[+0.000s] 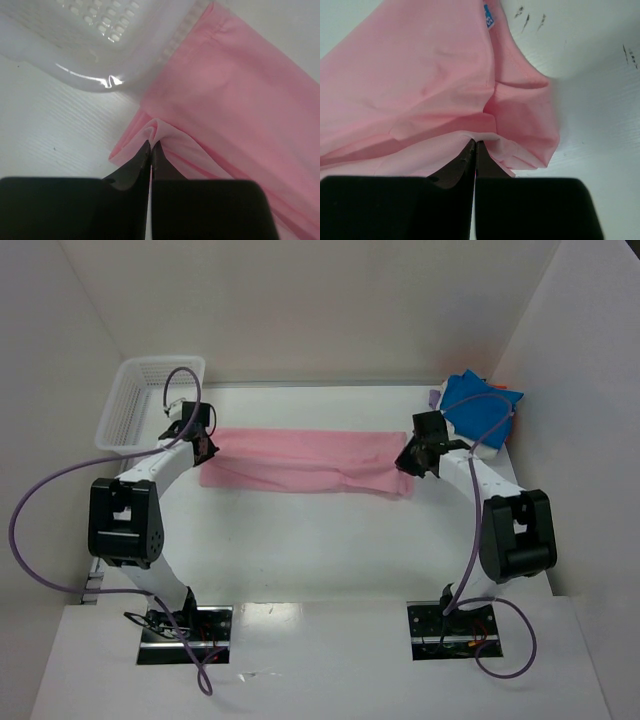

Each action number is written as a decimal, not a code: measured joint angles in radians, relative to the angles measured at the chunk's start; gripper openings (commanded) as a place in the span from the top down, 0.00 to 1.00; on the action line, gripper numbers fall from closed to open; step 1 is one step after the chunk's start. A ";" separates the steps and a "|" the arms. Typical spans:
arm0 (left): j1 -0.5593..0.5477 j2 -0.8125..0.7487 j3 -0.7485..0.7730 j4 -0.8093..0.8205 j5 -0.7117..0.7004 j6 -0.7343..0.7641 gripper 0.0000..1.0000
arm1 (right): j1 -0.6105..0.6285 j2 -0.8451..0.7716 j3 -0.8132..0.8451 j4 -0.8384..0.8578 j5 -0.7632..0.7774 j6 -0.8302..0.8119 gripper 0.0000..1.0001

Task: Fold and stack the t-shirts
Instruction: Fold the other side of the tshirt into a rectangle

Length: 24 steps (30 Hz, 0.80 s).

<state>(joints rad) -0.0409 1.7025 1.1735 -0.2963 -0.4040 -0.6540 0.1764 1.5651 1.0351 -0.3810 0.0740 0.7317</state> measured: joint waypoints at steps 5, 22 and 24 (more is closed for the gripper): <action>0.001 0.035 0.034 0.024 -0.018 0.000 1.00 | -0.007 0.046 0.033 0.035 -0.010 -0.018 1.00; 0.007 0.169 0.081 0.038 -0.086 -0.002 1.00 | -0.007 0.208 0.106 0.093 -0.036 -0.062 0.97; 0.008 0.188 0.097 0.041 -0.090 -0.002 1.00 | -0.007 0.215 0.108 0.098 -0.037 -0.069 0.97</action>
<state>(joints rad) -0.0330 1.8905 1.2705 -0.2552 -0.4942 -0.6563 0.1692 1.7805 1.1435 -0.2826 0.0368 0.6629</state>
